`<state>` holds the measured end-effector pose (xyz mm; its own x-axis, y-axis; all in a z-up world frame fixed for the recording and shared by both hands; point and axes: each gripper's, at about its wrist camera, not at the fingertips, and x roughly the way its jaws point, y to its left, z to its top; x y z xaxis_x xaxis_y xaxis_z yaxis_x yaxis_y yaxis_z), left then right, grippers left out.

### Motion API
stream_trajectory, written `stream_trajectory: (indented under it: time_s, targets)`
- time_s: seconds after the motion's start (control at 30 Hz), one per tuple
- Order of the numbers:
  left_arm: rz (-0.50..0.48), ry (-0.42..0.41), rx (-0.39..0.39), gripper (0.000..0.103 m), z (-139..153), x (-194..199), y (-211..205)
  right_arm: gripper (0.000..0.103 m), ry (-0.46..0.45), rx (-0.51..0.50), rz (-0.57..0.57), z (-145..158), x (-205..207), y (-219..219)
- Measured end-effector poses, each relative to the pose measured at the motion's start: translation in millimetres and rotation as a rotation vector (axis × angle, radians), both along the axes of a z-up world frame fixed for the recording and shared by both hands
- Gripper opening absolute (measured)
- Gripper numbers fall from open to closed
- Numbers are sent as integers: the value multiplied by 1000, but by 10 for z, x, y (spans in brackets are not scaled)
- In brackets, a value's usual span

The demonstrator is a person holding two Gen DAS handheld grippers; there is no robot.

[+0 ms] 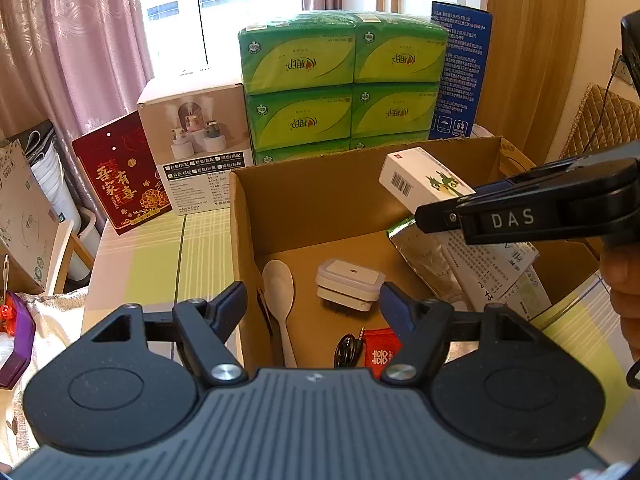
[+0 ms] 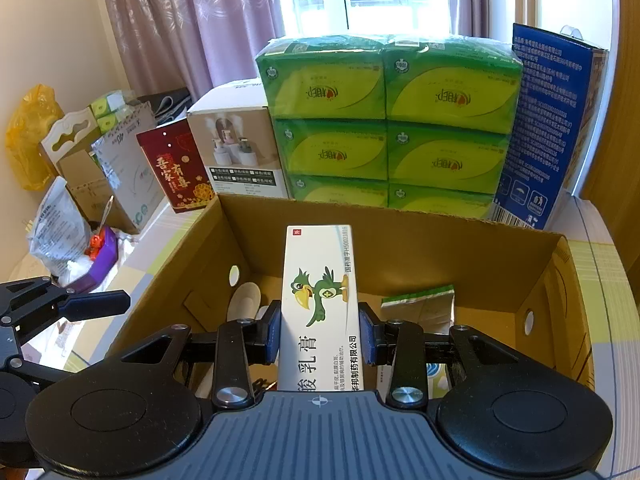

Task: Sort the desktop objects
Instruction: 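Open the left tool to drop the night light into the box while the right tool lowers the ointment box, then withdraw both open tools from the box back toward the table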

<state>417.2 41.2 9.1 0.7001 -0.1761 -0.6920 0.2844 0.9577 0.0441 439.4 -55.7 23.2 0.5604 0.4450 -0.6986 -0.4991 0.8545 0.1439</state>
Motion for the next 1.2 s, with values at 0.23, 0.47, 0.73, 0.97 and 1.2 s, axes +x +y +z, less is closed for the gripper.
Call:
stream_trajectory:
  time_s: [0.23,0.47,0.73,0.97,1.2]
  targets:
    - [-1,1,-2,70,-1,0,2,36,3,-3,-6,-10,17,-17]
    - [-7,1,-4,70,5,7,-8,38,-20,59,-16,38,38,-65]
    - [-3,-3,-3,70,34,-16,-11,44,-23,66,-30,95,27,-148]
    - [-3,-8,-5,72,83,-89,-4,52,-25,54,-26,126,-55,-230]
    - [2,-12,-10,76,191,-239,-23,74,-32,34,-33,192,-238,-358]
